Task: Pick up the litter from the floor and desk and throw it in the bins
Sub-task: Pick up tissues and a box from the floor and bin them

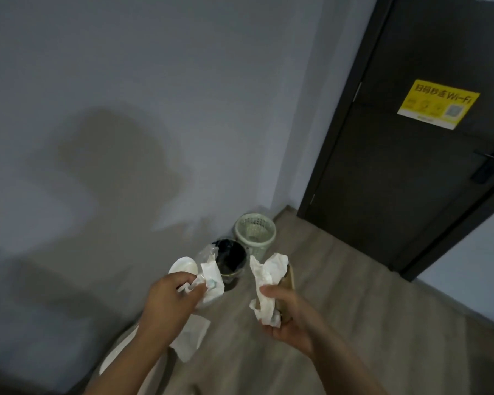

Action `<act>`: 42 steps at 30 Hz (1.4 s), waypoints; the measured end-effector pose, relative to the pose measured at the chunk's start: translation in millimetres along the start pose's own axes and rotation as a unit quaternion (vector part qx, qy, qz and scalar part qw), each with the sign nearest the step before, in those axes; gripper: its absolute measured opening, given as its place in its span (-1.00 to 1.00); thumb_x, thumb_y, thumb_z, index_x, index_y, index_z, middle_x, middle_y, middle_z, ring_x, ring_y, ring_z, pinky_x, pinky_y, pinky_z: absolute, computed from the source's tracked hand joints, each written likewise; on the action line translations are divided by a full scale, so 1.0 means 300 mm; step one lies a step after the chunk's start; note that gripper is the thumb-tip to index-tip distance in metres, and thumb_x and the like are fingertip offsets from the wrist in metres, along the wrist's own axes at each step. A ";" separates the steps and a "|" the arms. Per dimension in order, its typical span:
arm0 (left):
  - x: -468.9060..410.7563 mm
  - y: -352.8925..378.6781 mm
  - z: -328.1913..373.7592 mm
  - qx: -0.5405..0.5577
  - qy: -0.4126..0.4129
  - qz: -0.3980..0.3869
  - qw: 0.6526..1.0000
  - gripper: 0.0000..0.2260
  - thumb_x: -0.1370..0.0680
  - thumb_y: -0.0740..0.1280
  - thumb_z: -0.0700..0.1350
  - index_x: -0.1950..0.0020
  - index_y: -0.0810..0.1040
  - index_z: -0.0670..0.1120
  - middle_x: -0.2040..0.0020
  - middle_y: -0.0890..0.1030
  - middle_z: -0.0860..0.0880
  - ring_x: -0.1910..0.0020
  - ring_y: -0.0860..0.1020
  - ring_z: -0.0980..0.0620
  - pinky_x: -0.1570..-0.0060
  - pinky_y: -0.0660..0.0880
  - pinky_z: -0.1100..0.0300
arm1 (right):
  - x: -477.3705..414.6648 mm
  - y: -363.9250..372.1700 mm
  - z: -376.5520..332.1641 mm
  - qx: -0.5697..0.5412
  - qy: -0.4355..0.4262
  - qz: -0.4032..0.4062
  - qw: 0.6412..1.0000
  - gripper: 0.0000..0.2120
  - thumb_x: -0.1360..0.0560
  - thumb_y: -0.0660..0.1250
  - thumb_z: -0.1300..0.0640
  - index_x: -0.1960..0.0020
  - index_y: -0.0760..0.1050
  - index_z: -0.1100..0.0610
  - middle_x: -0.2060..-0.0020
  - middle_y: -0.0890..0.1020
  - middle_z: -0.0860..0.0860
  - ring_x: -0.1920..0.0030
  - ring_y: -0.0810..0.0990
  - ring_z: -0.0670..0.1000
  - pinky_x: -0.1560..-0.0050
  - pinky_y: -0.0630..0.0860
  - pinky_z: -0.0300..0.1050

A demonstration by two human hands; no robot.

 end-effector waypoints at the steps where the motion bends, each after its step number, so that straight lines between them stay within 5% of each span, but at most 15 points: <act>1: -0.063 0.027 -0.009 0.002 -0.006 0.000 1.000 -0.80 -0.43 0.47 -0.08 0.40 0.59 0.02 0.40 0.54 -0.10 0.48 0.42 0.16 0.46 0.30 0.36 | -0.059 -0.007 -0.039 0.002 -0.001 0.005 1.000 -0.72 -0.45 0.35 0.22 -0.16 0.49 0.19 0.13 0.55 0.19 0.23 0.55 0.03 0.28 0.53 -0.13; 8: -0.534 0.189 -0.058 0.015 -0.043 -0.008 0.999 -0.69 -0.43 0.48 -0.11 0.47 0.52 0.15 0.52 0.50 0.14 0.46 0.49 0.22 0.44 0.36 0.40 | -0.480 -0.004 -0.313 0.088 -0.023 0.059 0.994 -0.68 -0.47 0.32 0.26 -0.21 0.50 0.11 0.12 0.54 0.14 0.12 0.49 0.06 0.17 0.46 -0.04; 17: -1.025 0.400 -0.063 0.002 -0.088 -0.019 0.996 -0.77 -0.44 0.48 -0.11 0.39 0.56 0.11 0.47 0.51 0.07 0.44 0.48 0.17 0.42 0.35 0.40 | -0.925 -0.053 -0.629 0.121 -0.055 0.106 0.985 -0.80 -0.40 0.40 0.31 0.05 0.64 0.06 0.14 0.67 0.16 0.14 0.62 0.11 0.13 0.55 0.00; 23: -1.268 0.639 -0.154 -0.014 -0.177 0.006 0.984 -0.77 -0.45 0.46 -0.11 0.39 0.57 -0.12 0.43 0.53 -0.16 0.41 0.51 -0.04 0.37 0.39 0.16 | -1.307 -0.215 -0.778 0.168 -0.025 0.083 0.982 -0.77 -0.35 0.40 0.31 0.09 0.65 0.02 0.27 0.63 0.09 0.24 0.58 0.04 0.26 0.51 -0.10; 28: -1.392 0.853 -0.293 -0.028 -0.267 0.002 0.963 -0.81 -0.46 0.43 -0.13 0.35 0.61 -0.12 0.46 0.57 0.00 0.37 0.58 -0.02 0.30 0.45 0.16 | -1.605 -0.365 -0.793 0.233 0.040 0.071 0.969 -0.74 -0.33 0.36 0.31 0.09 0.62 0.01 0.42 0.56 0.03 0.39 0.46 0.02 0.41 0.35 -0.16; 33: -1.504 1.039 -0.508 -0.021 -0.327 -0.006 0.945 -0.79 -0.45 0.43 -0.08 0.39 0.59 0.01 0.45 0.58 0.09 0.34 0.57 0.06 0.36 0.39 0.25 | -1.815 -0.483 -0.772 0.262 0.076 0.050 0.961 -0.66 -0.41 0.34 0.28 -0.10 0.60 -0.03 0.31 0.62 0.07 0.31 0.56 -0.02 0.35 0.46 -0.17; 36: -1.571 1.150 -0.665 -0.043 -0.348 -0.046 0.936 -0.93 -0.47 0.41 -0.03 0.17 0.64 0.01 0.30 0.60 0.09 0.21 0.59 -0.01 0.23 0.45 0.22 | -1.915 -0.563 -0.747 0.291 0.082 0.076 0.950 -0.73 -0.39 0.35 0.25 -0.05 0.60 0.02 0.35 0.61 0.00 0.36 0.54 -0.06 0.38 0.43 -0.18; 39: -1.614 1.258 -0.805 -0.064 -0.365 -0.088 0.925 -0.84 -0.49 0.39 0.01 0.01 0.63 -0.03 0.17 0.60 0.01 0.10 0.60 -0.07 0.05 0.54 0.12 | -2.004 -0.636 -0.701 0.307 0.087 0.095 0.943 -0.74 -0.38 0.35 0.25 -0.04 0.59 0.04 0.35 0.58 0.05 0.33 0.51 0.01 0.31 0.41 -0.12; 42: -1.642 1.360 -0.884 -0.059 -0.361 -0.087 0.927 -0.86 -0.48 0.42 -0.05 0.21 0.59 -0.09 0.35 0.54 0.00 0.25 0.54 -0.02 0.30 0.42 0.25 | -2.074 -0.692 -0.649 0.292 0.098 0.100 0.946 -0.72 -0.39 0.36 0.26 -0.07 0.59 0.05 0.28 0.60 0.05 0.28 0.54 0.00 0.24 0.44 -0.10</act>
Point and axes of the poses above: each hand's wrist, its own x-axis away from the middle knuckle, its own y-axis out of the palm, z = x × y, the point moved 4 cm from there along -x, towards the middle knuckle
